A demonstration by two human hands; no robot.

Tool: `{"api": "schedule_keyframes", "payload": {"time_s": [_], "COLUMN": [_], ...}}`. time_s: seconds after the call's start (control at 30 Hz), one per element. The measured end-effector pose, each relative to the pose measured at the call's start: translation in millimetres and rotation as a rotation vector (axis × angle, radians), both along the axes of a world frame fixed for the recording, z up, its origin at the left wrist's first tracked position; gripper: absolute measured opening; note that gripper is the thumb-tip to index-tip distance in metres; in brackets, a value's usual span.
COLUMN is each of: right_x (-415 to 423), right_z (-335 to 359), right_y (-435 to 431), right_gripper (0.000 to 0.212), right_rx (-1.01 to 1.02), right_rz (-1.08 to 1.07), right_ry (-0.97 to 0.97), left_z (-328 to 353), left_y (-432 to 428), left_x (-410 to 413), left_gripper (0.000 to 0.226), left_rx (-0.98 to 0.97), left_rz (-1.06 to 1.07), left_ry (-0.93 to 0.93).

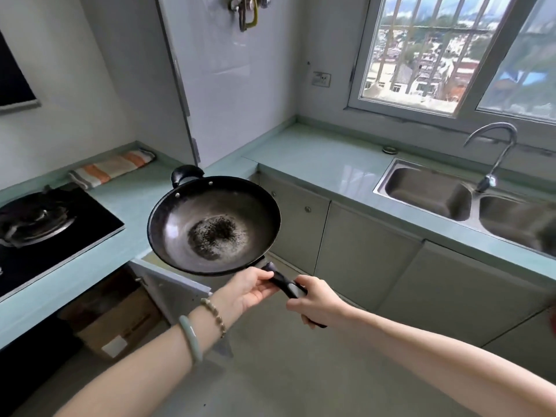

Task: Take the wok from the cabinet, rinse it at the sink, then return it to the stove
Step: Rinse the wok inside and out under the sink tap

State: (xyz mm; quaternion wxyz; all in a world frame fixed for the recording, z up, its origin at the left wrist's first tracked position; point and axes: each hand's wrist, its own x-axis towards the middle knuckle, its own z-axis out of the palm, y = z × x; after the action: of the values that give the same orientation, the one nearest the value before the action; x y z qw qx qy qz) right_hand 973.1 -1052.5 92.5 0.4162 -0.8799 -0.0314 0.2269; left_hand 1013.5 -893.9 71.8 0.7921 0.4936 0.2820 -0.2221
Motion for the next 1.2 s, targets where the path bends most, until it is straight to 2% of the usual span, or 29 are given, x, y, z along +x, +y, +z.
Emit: {"api": "schedule_keyframes", "payload": {"time_s": [0.43,0.87,1.03,1.2], "right_x": [132,293,347,392], "right_z": [-1,-11,-20,-29], "right_y": [-85,-115,-125,-146], "right_gripper": [0.011,0.017,0.026,0.02], "right_rx": [0.026,0.055,0.097,0.101], "right_rz": [-0.155,-0.409,-0.504,-0.547], "right_ry": [-0.038,-0.011,-0.008,-0.005], "left_z": [-1,-10,-9,-19], "left_y": [-90,-143,-160,-187], "left_x": [152,351,411,462], "left_gripper": [0.017,0.015,0.014,0.013], "left_rx": [-0.022,-0.03,-0.025,-0.047], "left_rz": [-0.082,-0.324,-0.372,-0.4], "left_ry": [-0.024,-0.005,0.008,0.045]}}
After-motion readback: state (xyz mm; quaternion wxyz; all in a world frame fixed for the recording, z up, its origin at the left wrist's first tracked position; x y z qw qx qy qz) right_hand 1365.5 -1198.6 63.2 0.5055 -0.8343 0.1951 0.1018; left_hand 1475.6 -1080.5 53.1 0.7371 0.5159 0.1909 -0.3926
